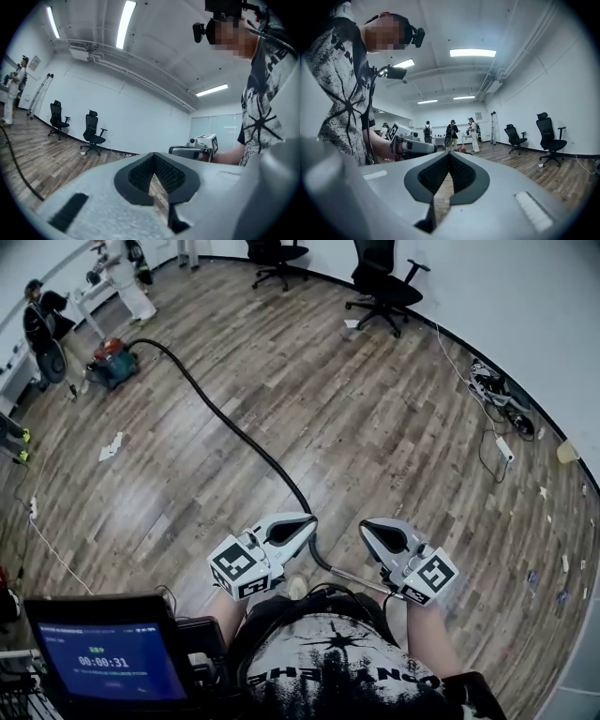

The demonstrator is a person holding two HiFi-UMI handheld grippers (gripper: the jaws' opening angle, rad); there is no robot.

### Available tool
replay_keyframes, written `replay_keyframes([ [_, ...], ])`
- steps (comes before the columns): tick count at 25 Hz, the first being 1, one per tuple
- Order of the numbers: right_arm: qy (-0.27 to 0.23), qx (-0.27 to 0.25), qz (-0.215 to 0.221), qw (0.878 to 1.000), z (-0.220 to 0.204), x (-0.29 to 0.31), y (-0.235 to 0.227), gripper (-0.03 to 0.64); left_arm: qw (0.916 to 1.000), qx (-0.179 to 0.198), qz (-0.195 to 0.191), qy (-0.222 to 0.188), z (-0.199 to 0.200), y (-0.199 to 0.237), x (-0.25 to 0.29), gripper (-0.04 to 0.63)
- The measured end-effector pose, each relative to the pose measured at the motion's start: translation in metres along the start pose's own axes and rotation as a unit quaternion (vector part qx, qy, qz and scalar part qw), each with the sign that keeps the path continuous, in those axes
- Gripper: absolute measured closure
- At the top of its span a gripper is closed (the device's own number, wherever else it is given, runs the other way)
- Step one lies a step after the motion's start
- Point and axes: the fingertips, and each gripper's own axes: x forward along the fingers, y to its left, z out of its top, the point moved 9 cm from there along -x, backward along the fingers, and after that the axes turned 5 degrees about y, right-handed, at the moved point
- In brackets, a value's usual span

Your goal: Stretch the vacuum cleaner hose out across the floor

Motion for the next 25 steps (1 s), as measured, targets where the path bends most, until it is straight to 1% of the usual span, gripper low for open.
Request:
replay_keyframes([
  [2, 0.002, -0.015, 0.013, 1.000, 0.004, 0.002, 0.003, 0.611, 0.9999, 0.000, 0.013, 0.000, -0.001, -0.004, -0.004, 0.595],
  [5, 0.003, -0.036, 0.027, 0.999, 0.010, -0.018, 0.000, 0.611, 0.9995, 0.015, 0.028, 0.006, 0.001, -0.027, 0.002, 0.595],
  [7, 0.007, -0.040, 0.026, 0.999, 0.011, -0.034, -0.007, 0.611, 0.9987, 0.034, 0.035, 0.012, 0.004, -0.042, 0.012, 0.595],
  [10, 0.038, -0.049, 0.016, 0.998, 0.005, -0.057, -0.018, 0.611, 0.9975, 0.046, 0.052, 0.009, 0.009, -0.055, 0.024, 0.595],
  [12, 0.042, -0.044, 0.014, 0.998, 0.004, -0.066, -0.026, 0.611, 0.9970, 0.049, 0.059, 0.009, 0.015, -0.055, 0.030, 0.595],
  [15, 0.033, -0.047, 0.009, 0.998, 0.006, -0.084, -0.039, 0.611, 0.9965, 0.053, 0.064, 0.008, 0.021, -0.061, 0.042, 0.595],
  [16, 0.033, -0.041, 0.009, 0.999, 0.001, -0.095, -0.041, 0.611, 0.9963, 0.052, 0.067, 0.009, 0.019, -0.069, 0.048, 0.595],
  [19, 0.041, 0.001, 0.014, 0.999, -0.018, -0.136, -0.043, 0.611, 0.9961, 0.043, 0.076, 0.009, 0.004, -0.101, 0.066, 0.595],
  [20, 0.044, 0.005, 0.014, 0.999, -0.021, -0.147, -0.043, 0.611, 0.9961, 0.040, 0.078, 0.009, -0.001, -0.110, 0.071, 0.595],
  [22, 0.045, 0.000, 0.015, 0.999, -0.025, -0.164, -0.042, 0.611, 0.9957, 0.039, 0.083, 0.008, -0.007, -0.124, 0.077, 0.595],
  [25, 0.054, -0.023, 0.023, 0.998, -0.027, -0.178, -0.043, 0.611, 0.9944, 0.044, 0.096, 0.009, -0.012, -0.138, 0.086, 0.595],
])
